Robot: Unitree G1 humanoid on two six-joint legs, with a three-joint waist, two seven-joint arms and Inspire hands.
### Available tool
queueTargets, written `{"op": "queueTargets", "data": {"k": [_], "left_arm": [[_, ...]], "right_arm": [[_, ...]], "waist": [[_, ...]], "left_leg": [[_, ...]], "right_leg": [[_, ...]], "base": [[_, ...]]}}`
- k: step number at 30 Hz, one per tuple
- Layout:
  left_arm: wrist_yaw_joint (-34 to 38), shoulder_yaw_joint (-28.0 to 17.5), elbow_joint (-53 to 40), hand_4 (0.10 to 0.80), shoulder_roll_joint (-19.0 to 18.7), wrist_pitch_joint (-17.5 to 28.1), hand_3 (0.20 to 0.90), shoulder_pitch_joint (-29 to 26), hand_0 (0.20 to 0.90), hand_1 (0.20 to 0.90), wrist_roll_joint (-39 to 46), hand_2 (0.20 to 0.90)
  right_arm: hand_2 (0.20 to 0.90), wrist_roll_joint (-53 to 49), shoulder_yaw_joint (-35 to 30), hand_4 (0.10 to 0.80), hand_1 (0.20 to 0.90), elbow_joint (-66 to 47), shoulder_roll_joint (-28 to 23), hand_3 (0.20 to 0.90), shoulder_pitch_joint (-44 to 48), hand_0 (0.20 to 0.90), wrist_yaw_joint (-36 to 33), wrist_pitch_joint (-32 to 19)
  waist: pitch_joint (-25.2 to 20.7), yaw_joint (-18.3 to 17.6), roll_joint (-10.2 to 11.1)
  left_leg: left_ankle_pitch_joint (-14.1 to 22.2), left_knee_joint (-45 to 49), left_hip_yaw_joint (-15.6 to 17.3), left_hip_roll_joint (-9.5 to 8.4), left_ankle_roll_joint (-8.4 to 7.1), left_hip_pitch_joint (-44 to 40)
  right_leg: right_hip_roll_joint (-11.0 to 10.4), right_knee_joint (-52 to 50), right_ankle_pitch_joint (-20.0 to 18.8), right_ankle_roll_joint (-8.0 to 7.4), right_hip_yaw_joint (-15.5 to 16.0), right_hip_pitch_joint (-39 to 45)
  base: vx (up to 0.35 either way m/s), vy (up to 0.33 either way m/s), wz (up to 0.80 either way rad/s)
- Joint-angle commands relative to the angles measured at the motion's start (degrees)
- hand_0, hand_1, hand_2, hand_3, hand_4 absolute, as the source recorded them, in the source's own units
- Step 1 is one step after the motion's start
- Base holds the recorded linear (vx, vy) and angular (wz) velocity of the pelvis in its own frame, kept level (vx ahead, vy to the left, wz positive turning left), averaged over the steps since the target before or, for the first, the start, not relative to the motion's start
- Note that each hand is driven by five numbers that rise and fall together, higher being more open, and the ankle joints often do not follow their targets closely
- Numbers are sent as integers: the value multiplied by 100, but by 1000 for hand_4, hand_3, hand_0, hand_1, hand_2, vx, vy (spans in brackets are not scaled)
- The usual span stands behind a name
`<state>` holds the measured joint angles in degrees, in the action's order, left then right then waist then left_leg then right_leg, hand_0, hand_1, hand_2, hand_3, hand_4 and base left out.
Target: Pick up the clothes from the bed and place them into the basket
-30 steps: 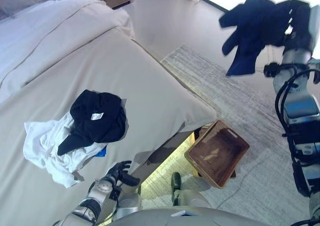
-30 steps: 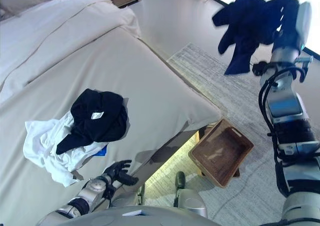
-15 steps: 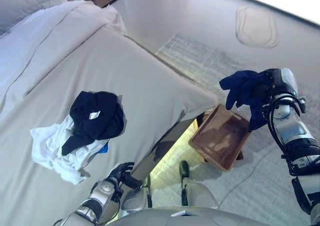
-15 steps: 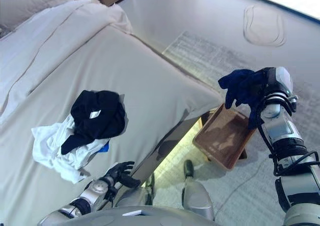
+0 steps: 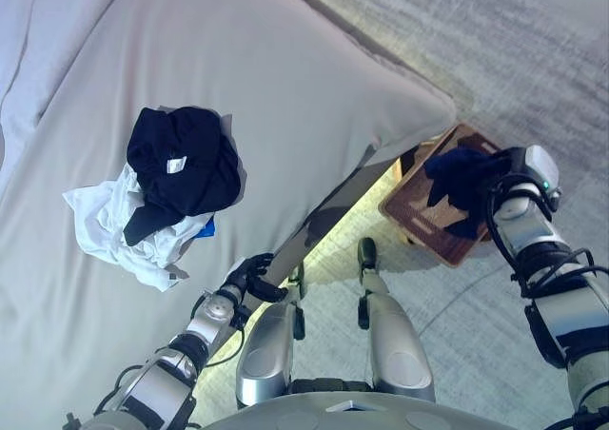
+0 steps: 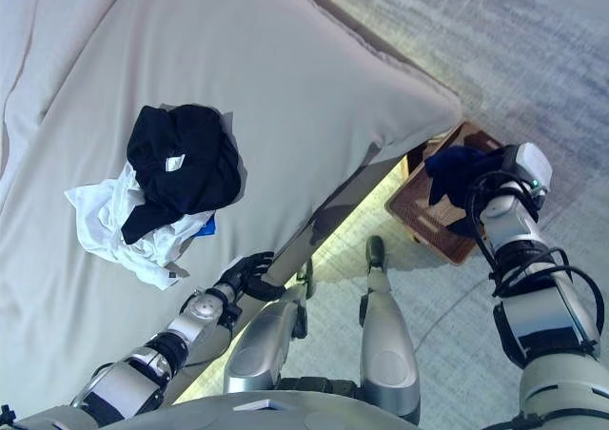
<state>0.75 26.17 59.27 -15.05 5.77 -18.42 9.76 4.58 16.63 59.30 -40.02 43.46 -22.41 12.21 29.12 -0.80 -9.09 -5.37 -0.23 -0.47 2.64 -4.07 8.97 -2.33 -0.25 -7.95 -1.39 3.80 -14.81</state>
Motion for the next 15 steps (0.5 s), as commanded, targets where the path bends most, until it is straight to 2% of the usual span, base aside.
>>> {"op": "queueTargets", "data": {"k": [1,4,7,12,14,15], "left_arm": [[66,175,-58,800,-320,227,900,138,900,900,198,900],[53,175,-142,800,-333,181,900,140,900,900,225,900],[39,163,-218,800,-354,170,900,173,900,900,255,900],[32,8,-303,800,-434,127,900,306,900,900,273,900],[34,-45,-300,800,-452,132,900,344,900,900,282,900],[62,-119,-317,800,-447,103,900,402,900,900,238,900]], "right_arm": [[900,173,356,800,900,94,-459,900,784,900,-534,29],[900,-22,329,800,900,106,-494,900,853,900,-700,86],[900,-417,166,800,900,-140,-563,900,836,900,-947,-62],[900,-663,-308,800,900,-1305,-698,900,409,900,-1210,-82],[900,-643,-470,800,900,-1583,-741,900,261,900,-1344,-269],[900,-580,-684,800,900,-2086,-758,900,53,900,-1412,-336]], "waist": [[-300,123,214],[-284,118,189],[-270,88,211],[-288,-14,392],[-307,-29,452],[-333,-55,522]], "left_leg": [[203,557,-216,-87,1,489],[170,476,-192,-93,1,518],[173,413,-185,-95,6,511],[205,312,-147,-76,16,407],[216,291,-131,-60,16,366],[243,296,-121,-44,20,319]], "right_leg": [[-190,-1041,960,110,165,-115],[-167,-1003,932,103,136,-183],[-123,-970,906,107,81,-220],[-41,-866,846,90,-21,-157],[-29,-846,845,84,-22,-117],[-16,-841,857,80,-12,-58]], "base": [[-50,15,-2],[-11,5,-1],[0,0,0],[0,0,0],[8,4,2],[27,4,6]]}}
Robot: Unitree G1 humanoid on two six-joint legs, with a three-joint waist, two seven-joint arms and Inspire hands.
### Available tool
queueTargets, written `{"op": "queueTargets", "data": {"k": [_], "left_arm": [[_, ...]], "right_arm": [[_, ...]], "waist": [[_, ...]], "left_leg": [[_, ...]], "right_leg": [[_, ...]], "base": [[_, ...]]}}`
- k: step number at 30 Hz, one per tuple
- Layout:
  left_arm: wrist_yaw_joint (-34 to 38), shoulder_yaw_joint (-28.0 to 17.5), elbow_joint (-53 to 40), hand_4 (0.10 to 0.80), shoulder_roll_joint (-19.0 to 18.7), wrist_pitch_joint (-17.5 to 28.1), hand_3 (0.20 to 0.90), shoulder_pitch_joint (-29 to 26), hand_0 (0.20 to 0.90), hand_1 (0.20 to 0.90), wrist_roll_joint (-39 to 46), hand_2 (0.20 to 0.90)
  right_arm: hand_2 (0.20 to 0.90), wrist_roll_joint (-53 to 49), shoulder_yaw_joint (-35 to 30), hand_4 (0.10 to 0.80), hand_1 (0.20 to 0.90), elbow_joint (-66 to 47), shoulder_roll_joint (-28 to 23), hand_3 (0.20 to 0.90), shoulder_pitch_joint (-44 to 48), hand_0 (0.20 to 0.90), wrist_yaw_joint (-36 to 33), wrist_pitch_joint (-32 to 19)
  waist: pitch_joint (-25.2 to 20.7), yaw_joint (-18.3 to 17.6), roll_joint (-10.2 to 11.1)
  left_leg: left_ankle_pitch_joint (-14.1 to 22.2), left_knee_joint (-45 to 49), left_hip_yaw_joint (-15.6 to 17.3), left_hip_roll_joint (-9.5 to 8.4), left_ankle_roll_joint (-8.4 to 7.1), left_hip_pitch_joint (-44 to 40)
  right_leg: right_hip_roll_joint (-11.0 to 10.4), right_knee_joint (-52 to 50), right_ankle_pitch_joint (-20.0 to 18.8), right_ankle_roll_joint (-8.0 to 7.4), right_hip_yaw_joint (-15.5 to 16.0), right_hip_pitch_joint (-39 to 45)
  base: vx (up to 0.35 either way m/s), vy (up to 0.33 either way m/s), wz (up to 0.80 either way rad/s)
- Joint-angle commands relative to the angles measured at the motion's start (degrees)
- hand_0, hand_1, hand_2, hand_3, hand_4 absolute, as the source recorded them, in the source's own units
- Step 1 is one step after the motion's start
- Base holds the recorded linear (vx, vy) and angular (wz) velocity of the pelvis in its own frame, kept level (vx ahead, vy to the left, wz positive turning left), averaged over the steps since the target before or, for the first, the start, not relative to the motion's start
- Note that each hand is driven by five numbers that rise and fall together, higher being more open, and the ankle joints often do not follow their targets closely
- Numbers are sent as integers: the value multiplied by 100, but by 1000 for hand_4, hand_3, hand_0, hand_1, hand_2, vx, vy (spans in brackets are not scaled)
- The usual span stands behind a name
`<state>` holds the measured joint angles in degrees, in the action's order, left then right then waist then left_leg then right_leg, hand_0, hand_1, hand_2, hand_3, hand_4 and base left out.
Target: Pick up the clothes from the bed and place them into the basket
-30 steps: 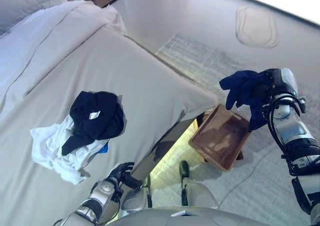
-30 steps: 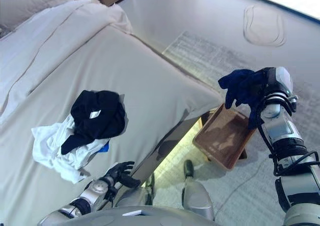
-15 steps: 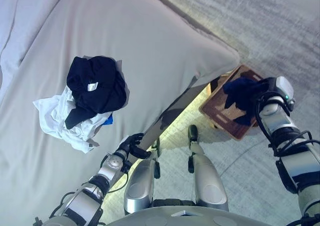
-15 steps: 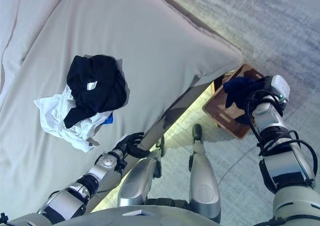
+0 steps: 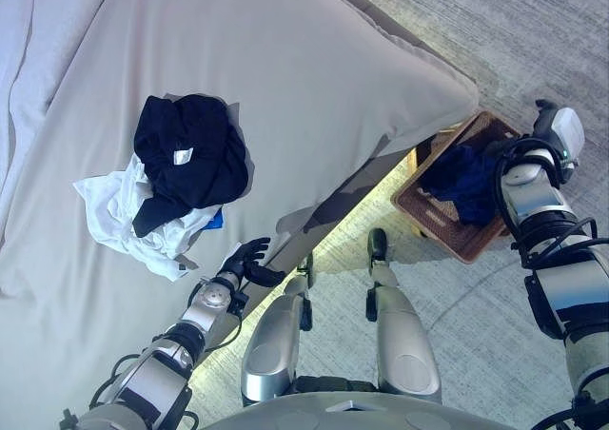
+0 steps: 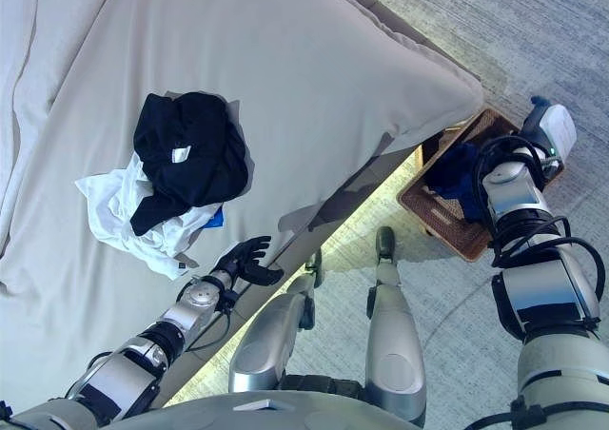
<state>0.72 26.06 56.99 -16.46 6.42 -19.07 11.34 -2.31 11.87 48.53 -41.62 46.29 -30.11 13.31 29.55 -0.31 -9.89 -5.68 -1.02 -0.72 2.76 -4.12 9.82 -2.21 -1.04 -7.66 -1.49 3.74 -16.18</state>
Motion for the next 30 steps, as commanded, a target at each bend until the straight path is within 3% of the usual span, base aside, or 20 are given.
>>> {"op": "queueTargets", "data": {"k": [1,3,4,7,10,12,21,26,30], "left_arm": [[80,-159,-75,800,-303,20,900,504,900,900,59,900],[85,-220,-24,800,-302,5,900,529,900,900,32,900],[70,-370,118,800,-253,21,900,527,900,900,-65,900],[56,-555,154,800,-218,-74,900,521,900,900,-144,900],[13,-629,134,800,-200,-105,900,555,900,900,-195,900],[23,-591,68,800,-149,-50,900,689,900,900,-238,900],[31,-630,195,800,-79,-315,900,942,900,900,-172,900],[-10,-678,655,800,-229,-468,900,1236,900,900,-323,900],[-53,-717,779,800,-369,-382,900,1372,900,900,-363,900]], "right_arm": [[900,209,-384,800,900,-1477,-565,900,-429,900,-635,-624],[900,447,-602,800,900,-2184,-455,900,-723,900,-441,-802],[900,697,-589,800,900,-3047,-259,900,-987,900,46,-957],[900,1105,-235,800,900,-3789,-133,900,-1184,900,1292,-1063],[900,1520,291,800,900,-3699,-165,900,-1162,900,2238,-1464],[900,1729,630,800,900,-3284,-172,900,-1042,900,2481,-1691],[900,1932,1759,800,900,-1648,681,900,-52,900,2540,-1102],[900,1820,1952,800,900,-591,1186,900,260,900,2436,-763],[900,1770,1945,800,900,15,1470,900,362,900,2322,-655]], "waist": [[-404,-123,664],[-447,-131,753],[-518,-141,856],[-662,-101,997],[-834,33,1150],[-937,215,1232],[-1078,1085,1360],[-1072,1571,1397],[-1045,1803,1406]], "left_leg": [[294,389,-92,-50,29,204],[326,406,-92,-55,35,158],[370,453,-98,-73,43,101],[457,563,-124,-146,64,20],[600,813,-197,-256,82,-59],[720,1027,-278,-335,100,-122],[1007,1672,-746,-662,240,-190],[1224,1767,-1017,-798,370,-264],[1190,1619,-1154,-811,445,-343]], "right_leg": [[-24,-754,831,83,1,126],[-30,-724,829,68,15,199],[-46,-699,829,51,48,280],[-100,-630,820,27,114,419],[-182,-523,809,34,231,657],[-245,-402,792,50,360,929],[-517,-340,799,38,819,1433],[-693,-699,921,-35,1020,1555],[-729,-750,911,-123,1093,1630]], "base": [[41,2,7],[42,15,3],[39,33,1],[23,52,1],[66,54,24],[155,74,39],[144,129,42],[214,146,41],[151,52,39]]}}
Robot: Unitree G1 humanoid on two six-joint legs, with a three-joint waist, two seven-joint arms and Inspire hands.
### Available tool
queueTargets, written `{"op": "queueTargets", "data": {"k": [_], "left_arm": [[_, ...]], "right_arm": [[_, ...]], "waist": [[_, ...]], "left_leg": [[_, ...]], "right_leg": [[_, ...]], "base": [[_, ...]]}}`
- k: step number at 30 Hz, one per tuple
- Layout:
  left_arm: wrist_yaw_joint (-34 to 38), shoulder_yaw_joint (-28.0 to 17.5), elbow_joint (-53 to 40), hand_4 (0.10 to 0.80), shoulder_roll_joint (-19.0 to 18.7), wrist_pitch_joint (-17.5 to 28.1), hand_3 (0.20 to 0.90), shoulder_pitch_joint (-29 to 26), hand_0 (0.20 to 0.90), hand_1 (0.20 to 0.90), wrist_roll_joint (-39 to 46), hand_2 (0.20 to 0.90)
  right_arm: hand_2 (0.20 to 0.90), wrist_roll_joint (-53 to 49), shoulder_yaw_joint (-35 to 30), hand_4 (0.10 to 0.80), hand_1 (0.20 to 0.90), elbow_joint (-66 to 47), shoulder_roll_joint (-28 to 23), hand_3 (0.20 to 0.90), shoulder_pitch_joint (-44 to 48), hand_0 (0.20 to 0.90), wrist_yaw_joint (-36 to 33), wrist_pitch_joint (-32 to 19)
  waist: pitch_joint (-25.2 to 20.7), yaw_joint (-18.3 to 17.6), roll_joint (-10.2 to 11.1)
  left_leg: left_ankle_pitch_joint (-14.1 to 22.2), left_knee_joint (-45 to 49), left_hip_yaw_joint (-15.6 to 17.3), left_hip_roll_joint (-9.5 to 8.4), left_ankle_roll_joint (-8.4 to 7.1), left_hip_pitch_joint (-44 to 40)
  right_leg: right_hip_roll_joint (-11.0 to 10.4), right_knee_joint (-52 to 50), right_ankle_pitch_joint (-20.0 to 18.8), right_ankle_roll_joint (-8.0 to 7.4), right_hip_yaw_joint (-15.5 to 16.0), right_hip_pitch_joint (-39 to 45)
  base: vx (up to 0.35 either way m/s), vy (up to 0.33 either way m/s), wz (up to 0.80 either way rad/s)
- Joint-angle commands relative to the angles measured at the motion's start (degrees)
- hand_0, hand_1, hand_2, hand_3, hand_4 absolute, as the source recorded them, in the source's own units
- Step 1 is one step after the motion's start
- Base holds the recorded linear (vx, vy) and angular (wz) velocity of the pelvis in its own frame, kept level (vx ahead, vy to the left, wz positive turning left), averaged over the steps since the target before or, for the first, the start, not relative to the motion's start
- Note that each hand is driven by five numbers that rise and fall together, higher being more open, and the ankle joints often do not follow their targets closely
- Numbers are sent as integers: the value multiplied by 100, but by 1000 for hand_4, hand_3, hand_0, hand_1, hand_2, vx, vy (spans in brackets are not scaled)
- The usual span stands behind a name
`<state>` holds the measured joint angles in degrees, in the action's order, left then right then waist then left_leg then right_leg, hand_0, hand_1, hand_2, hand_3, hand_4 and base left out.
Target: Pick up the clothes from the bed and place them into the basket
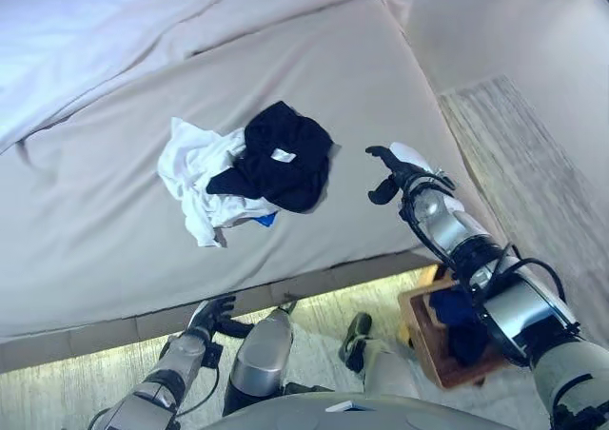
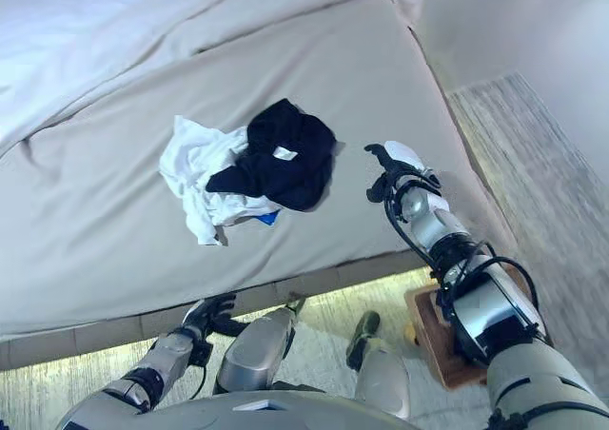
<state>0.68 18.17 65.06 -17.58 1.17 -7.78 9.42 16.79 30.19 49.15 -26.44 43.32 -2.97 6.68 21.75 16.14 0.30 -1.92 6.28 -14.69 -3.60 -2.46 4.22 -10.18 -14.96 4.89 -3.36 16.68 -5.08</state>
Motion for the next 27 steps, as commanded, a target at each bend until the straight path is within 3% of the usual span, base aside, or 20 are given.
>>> {"op": "queueTargets", "data": {"k": [1,7,18,21,22,25,27], "left_arm": [[-69,57,-62,800,-334,166,900,256,900,900,-97,900],[-92,151,-323,800,-448,469,900,105,900,900,46,900],[89,317,-999,800,-371,723,900,-344,900,900,438,900],[156,390,-1181,800,-273,725,900,-396,900,900,469,900],[180,430,-1219,800,-226,697,900,-393,900,900,538,900],[200,426,-1119,800,-109,683,900,-372,900,900,597,900],[284,448,-1027,800,-4,620,900,-362,900,900,625,900]], "right_arm": [[900,-284,93,800,900,292,102,900,729,900,-489,158],[900,-715,-107,800,900,1606,441,900,1239,900,-774,379],[900,-1191,-13,800,900,1943,551,900,2141,900,-740,561],[900,-2367,-122,800,900,1953,647,900,2285,900,-801,477],[900,-3757,-415,800,900,1941,799,900,2284,900,-887,236],[900,-5022,-1254,800,900,1896,1223,900,2194,900,-934,-171],[900,-5337,-1460,800,900,1865,1441,900,2131,900,-739,-384]], "waist": [[-230,288,396],[33,780,453],[652,1166,425],[804,1204,349],[804,1186,316],[804,1118,280],[804,1063,293]], "left_leg": [[767,792,172,-179,310,228],[409,269,-211,-187,343,487],[-250,-571,-346,-37,209,1031],[-378,-718,-387,-9,167,1124],[-396,-725,-370,7,149,1197],[-397,-721,-285,41,119,1296],[-427,-755,-190,66,100,1381]], "right_leg": [[53,650,-391,7,-156,523],[60,838,-602,-133,118,407],[194,1146,-753,-265,442,-101],[186,1187,-782,-282,559,-247],[180,1195,-803,-286,595,-345],[165,1209,-818,-280,599,-460],[169,1293,-875,-293,564,-529]], "base": [[88,7,38],[-14,-14,40],[-57,39,17],[-60,94,1],[-38,125,2],[-41,136,0],[-58,122,-3]]}}
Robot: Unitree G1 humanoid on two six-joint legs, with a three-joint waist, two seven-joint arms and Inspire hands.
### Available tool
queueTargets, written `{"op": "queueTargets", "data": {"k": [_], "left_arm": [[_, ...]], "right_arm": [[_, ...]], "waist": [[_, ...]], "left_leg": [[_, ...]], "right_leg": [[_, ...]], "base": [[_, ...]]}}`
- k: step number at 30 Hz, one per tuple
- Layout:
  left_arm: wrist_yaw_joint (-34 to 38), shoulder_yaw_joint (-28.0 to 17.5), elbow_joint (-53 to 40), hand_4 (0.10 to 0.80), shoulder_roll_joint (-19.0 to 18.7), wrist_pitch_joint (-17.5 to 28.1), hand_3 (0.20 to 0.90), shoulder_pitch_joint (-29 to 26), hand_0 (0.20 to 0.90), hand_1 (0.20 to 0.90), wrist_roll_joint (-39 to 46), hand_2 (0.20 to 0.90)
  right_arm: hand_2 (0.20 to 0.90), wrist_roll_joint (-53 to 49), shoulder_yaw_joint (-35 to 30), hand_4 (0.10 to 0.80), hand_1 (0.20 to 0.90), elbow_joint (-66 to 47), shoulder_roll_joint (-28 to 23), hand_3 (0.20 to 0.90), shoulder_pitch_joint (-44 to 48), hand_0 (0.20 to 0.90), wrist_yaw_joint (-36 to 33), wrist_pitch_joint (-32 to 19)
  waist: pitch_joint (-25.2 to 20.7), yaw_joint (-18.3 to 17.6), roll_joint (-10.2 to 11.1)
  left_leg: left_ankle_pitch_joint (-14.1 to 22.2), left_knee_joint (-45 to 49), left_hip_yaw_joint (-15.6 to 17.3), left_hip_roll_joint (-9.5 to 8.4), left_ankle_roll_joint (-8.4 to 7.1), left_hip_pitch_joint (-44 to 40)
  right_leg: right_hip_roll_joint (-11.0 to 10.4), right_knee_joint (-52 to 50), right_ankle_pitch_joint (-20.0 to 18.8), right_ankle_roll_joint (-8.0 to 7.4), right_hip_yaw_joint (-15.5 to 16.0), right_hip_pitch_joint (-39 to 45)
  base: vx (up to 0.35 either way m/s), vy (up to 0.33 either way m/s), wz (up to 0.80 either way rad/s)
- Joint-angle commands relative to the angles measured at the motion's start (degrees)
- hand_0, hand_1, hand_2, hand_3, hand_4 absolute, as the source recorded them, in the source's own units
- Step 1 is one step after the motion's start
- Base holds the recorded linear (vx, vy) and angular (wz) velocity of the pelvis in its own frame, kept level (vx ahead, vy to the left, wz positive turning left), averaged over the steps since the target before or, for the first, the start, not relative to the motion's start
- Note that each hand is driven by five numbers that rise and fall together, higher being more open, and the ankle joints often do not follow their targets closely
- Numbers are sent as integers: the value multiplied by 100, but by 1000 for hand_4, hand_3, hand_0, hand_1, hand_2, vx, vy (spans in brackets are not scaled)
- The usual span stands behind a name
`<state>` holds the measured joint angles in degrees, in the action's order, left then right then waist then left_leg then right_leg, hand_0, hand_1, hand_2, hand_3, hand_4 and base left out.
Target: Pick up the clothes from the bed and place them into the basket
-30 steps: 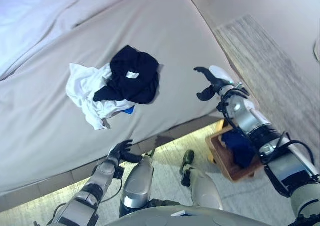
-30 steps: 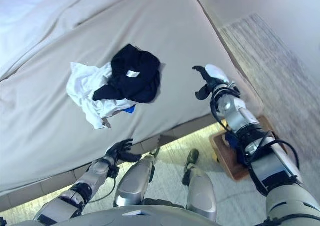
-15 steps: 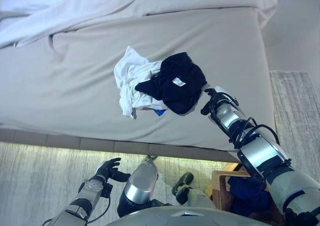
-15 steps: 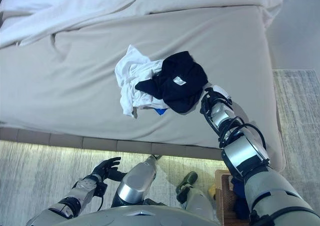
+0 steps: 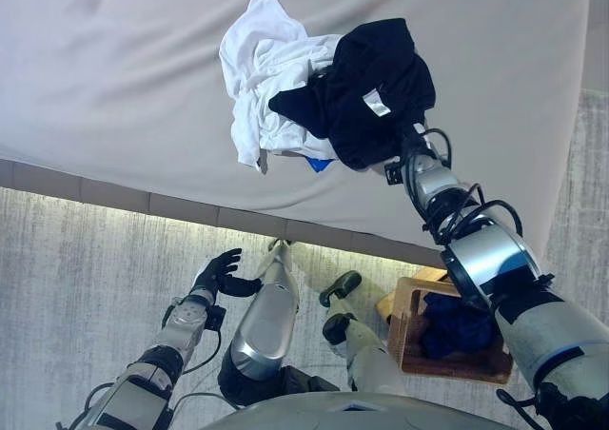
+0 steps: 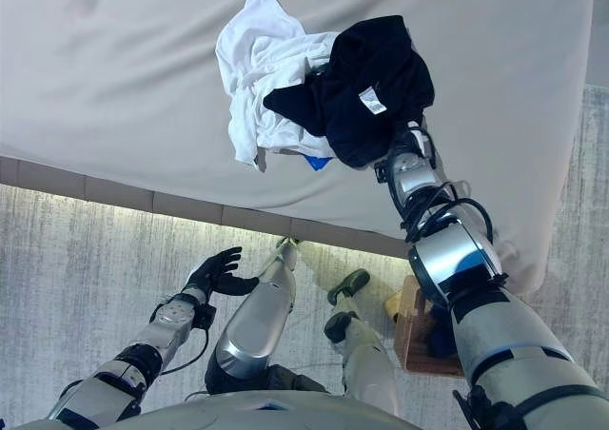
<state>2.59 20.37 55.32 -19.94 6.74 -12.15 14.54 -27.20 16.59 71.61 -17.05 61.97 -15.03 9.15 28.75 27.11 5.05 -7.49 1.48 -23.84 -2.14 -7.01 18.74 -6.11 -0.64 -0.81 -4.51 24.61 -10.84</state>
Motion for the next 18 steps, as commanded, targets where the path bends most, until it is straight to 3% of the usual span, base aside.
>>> {"op": "queueTargets", "data": {"k": [1,2,3,8,12,18], "left_arm": [[127,249,-30,800,268,48,900,83,900,900,144,900],[138,264,-26,800,286,49,900,99,900,900,166,900],[128,274,-14,800,294,89,900,119,900,900,194,900],[166,345,-19,800,340,228,900,158,900,900,246,900],[257,362,-74,800,336,294,900,210,900,900,272,900],[333,233,-113,800,275,312,900,352,900,900,228,900]], "right_arm": [[900,-979,-93,800,900,-389,545,900,244,900,584,-723],[813,-1066,-88,698,813,-392,561,798,238,813,700,-828],[300,-1122,-87,100,300,-453,590,200,241,300,787,-951],[300,-1269,-41,100,300,-1002,700,200,242,300,833,-1475],[300,-1184,87,100,300,-2163,808,200,112,300,497,-1885],[300,202,510,100,300,-3942,598,200,-189,300,-93,-2029]], "waist": [[105,-52,-180],[105,-59,-186],[105,-78,-193],[105,-148,-186],[105,-259,-129],[35,-479,14]], "left_leg": [[110,-300,744,-68,543,-61],[100,-314,751,-61,534,-49],[86,-327,776,-49,528,-33],[38,-397,830,0,511,-47],[61,-416,898,47,512,-141],[147,-473,1127,117,538,-484]], "right_leg": [[-236,-107,-324,-181,-232,40],[-238,-91,-339,-186,-229,23],[-244,-91,-353,-198,-241,-11],[-250,-93,-365,-219,-301,-38],[-263,-143,-362,-230,-389,-18],[-245,-51,-408,-276,-609,223]], "base": [[-35,77,-6],[-31,70,-13],[-28,53,-16],[-16,27,-8],[0,0,0],[6,2,-11]]}}
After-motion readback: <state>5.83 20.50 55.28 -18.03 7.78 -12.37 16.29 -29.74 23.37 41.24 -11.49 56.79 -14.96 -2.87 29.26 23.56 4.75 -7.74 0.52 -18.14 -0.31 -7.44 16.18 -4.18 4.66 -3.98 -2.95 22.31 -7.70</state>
